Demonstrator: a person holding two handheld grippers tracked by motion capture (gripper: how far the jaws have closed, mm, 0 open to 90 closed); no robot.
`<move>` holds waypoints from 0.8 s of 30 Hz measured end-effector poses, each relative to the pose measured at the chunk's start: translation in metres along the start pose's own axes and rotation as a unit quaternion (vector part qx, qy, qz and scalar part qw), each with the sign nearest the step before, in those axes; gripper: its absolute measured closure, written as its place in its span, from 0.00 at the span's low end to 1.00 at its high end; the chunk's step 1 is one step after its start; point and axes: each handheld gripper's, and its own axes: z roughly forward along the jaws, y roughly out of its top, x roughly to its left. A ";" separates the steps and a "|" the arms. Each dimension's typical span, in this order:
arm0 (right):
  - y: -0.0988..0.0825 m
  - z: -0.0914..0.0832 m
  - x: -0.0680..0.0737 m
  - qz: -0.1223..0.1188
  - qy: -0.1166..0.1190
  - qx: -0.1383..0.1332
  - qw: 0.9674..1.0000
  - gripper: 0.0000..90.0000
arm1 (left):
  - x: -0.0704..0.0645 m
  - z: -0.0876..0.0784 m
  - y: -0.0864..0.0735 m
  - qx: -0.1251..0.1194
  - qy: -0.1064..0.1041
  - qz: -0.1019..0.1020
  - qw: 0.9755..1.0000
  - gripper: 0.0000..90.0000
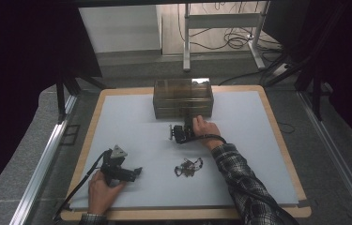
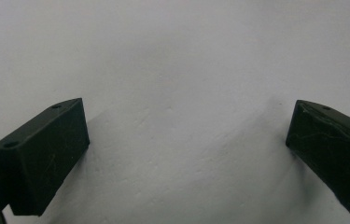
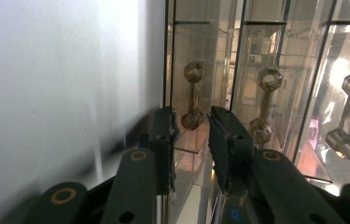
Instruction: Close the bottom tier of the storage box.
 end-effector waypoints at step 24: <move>0.004 0.003 0.001 0.005 -0.005 0.007 1.000 0.88 | 0.000 0.000 0.000 0.000 0.000 0.000 1.000 0.00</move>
